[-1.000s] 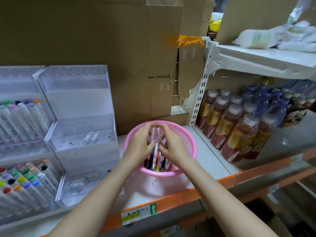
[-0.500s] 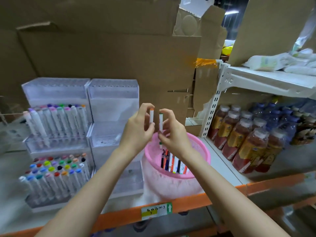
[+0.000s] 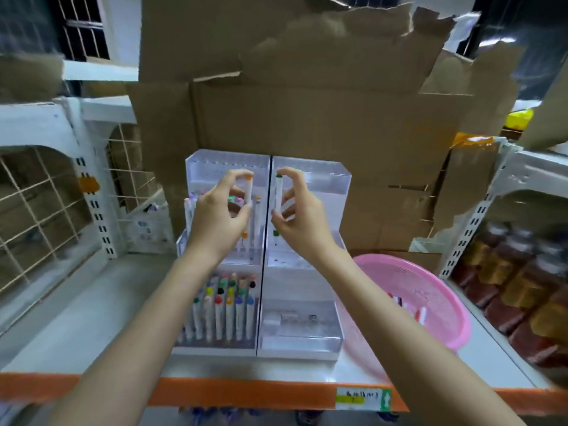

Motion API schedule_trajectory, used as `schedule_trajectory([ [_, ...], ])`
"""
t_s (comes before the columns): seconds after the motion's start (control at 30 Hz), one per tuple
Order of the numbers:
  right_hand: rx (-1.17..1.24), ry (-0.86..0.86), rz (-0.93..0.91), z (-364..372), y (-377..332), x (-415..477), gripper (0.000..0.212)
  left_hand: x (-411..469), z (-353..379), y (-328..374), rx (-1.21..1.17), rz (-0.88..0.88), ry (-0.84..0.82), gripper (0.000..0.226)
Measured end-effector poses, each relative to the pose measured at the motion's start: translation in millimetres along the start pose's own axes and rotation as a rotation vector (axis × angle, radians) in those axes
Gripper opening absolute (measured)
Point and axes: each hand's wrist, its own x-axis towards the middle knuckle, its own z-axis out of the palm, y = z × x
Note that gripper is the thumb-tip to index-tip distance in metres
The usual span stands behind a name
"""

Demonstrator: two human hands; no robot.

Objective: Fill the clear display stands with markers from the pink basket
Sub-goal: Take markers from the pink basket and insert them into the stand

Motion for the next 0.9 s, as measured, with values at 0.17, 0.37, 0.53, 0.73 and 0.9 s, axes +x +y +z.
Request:
schedule_trajectory([
  [0.17,0.048,0.009,0.003,41,-23,16,0.053,13,-29,-29,0.014,0.011,0.027,0.04],
  [0.37,0.063,0.027,0.008,75,-34,20,0.056,25,-41,-52,-0.04,0.103,0.062,0.043],
  [0.53,0.064,0.07,0.032,90,-32,23,0.055,28,-47,-69,-0.07,0.138,0.033,0.045],
  [0.73,0.031,0.136,0.014,102,-32,27,0.054,31,-46,-79,-0.073,0.125,-0.003,0.044],
  [0.9,0.032,0.146,0.013,105,-33,25,0.054,28,-43,-87,-0.095,0.116,-0.05,0.044],
])
